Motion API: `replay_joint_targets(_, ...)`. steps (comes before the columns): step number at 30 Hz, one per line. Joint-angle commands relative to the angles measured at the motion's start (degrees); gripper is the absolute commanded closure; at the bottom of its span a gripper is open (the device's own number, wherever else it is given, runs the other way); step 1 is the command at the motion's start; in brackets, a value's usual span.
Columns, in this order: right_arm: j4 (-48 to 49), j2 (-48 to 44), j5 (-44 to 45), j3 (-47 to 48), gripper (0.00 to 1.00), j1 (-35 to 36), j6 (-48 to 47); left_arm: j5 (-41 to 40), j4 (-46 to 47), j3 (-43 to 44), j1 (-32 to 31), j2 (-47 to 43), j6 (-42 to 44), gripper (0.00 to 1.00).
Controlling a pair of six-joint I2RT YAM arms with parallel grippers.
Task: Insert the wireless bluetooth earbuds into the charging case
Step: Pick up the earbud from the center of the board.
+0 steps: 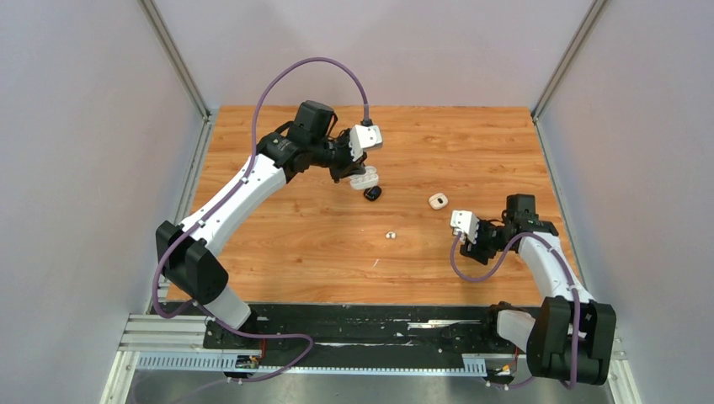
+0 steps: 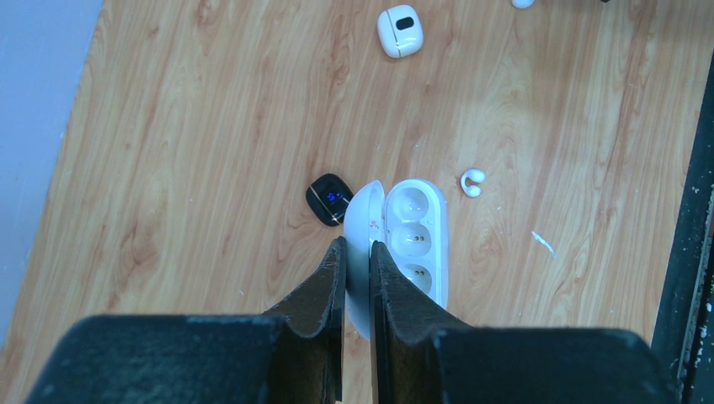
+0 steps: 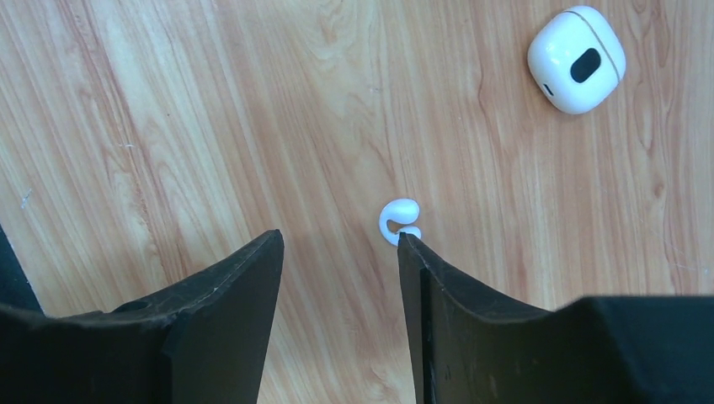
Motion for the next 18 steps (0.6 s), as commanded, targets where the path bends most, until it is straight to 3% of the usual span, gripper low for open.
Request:
replay_joint_targets(1,2.2,3.6,-2.7,0.6,0.46,-0.2,-4.1,1.3,2.1,1.7,0.1,-0.1,-1.2,1.00)
replay_joint_targets(8,1.9,11.7,-2.7,5.0,0.54,-0.2,-5.6,1.0,1.0,0.9,0.2,-0.7,-0.5,1.00)
replay_joint_targets(18,1.4,16.5,-1.7,7.3,0.54,-0.2,-8.4,0.2,1.4,0.1,0.2,-0.6,-0.9,1.00)
